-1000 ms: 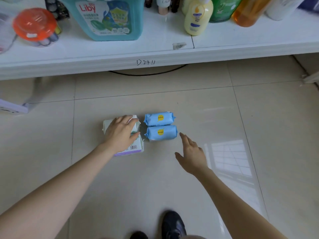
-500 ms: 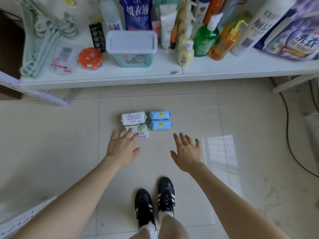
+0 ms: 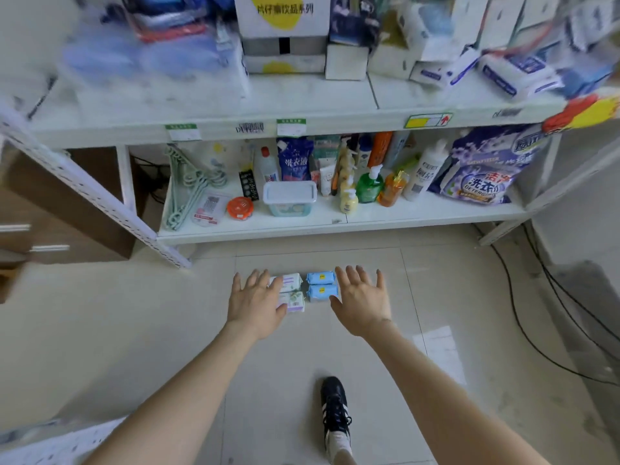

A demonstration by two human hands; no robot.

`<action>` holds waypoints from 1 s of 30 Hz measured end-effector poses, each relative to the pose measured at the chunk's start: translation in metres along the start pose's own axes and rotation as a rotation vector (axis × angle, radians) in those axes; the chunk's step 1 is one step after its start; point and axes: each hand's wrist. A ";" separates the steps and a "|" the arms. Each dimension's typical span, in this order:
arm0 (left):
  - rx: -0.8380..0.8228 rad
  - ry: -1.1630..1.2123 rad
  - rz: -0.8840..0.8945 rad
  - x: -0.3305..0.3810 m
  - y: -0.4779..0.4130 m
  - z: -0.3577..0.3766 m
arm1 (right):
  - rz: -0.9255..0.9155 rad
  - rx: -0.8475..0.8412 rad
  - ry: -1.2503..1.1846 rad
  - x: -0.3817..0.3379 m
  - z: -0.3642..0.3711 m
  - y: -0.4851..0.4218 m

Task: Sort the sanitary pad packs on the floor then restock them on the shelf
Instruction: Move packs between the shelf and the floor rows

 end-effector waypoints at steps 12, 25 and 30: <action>0.419 -0.010 -0.028 -0.021 0.118 -0.189 | -0.033 0.369 0.028 -0.045 -0.203 0.080; 0.794 -0.072 -0.101 -0.046 0.199 -0.377 | -0.085 0.775 0.106 -0.062 -0.401 0.127; 0.904 -0.115 -0.109 -0.049 0.216 -0.429 | -0.092 0.880 0.124 -0.067 -0.453 0.137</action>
Point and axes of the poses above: each hand's wrist, its own y-axis away from the middle knuckle, its own z-axis out of the palm, x = y × z, and after that the axes turned 1 degree about -z, right-handed
